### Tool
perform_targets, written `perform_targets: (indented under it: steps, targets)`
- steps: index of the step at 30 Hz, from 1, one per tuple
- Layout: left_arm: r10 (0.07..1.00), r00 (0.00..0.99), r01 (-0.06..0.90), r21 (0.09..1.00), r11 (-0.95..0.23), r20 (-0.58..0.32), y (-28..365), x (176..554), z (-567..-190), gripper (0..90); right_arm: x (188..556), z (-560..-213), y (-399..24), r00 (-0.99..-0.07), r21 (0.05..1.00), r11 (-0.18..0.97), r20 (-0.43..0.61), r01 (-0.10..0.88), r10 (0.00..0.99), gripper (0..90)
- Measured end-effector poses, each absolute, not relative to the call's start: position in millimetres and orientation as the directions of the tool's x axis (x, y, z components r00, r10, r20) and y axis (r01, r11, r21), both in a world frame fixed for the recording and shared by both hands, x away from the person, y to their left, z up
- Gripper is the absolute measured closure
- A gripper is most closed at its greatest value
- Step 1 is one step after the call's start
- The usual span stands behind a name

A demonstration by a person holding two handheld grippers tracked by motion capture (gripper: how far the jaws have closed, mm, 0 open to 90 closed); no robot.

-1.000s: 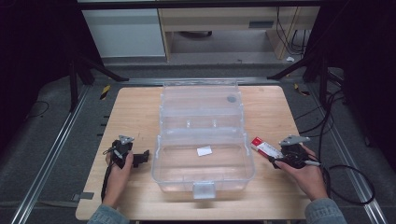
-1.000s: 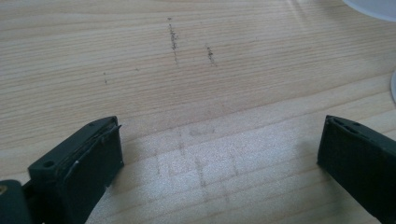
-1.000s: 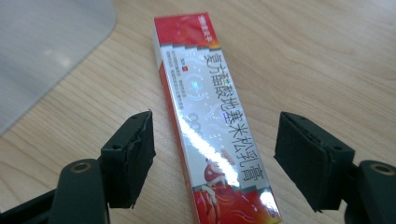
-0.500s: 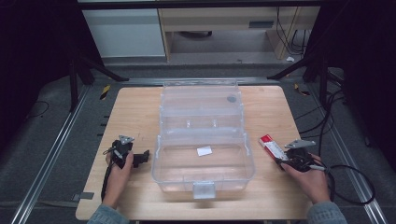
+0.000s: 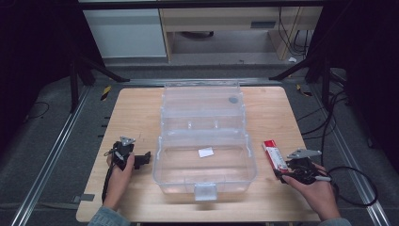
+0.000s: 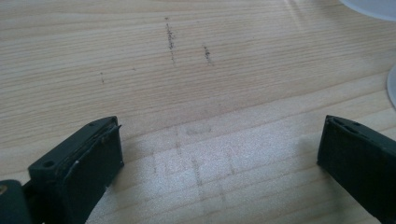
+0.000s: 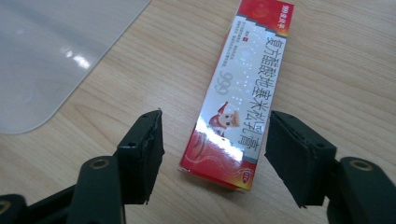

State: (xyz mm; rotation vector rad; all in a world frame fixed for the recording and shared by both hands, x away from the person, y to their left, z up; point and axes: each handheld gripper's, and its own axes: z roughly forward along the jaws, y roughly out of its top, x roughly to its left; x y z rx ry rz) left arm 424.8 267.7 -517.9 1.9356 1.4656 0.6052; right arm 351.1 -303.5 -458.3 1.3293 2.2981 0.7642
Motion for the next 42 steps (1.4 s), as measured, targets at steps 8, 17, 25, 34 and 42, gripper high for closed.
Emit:
perform_targets:
  steps: [8,17,25,34,42]
  targets:
    - [0.96,0.281,0.672,0.716,-0.189,-0.01,268,425,-518,0.0,365,-464,-299,-0.463,0.564,0.407,-0.05,0.718,0.885,36.8]
    - [0.958,0.286,0.671,0.716,-0.193,-0.01,267,424,-518,0.0,366,-467,-305,-0.471,0.53,0.421,-0.046,0.736,0.881,49.3]
    - [0.957,0.289,0.671,0.715,-0.197,-0.008,266,423,-518,0.0,364,-465,-310,-0.496,0.506,0.448,-0.045,0.737,0.867,48.1]
    - [0.956,0.292,0.67,0.715,-0.198,-0.009,266,423,-518,0.0,374,-462,-301,-0.509,0.436,0.478,-0.053,0.762,0.859,39.9]
    - [0.956,0.294,0.67,0.715,-0.199,-0.009,266,423,-518,0.0,379,-461,-301,-0.535,0.348,0.517,-0.05,0.782,0.843,43.9]
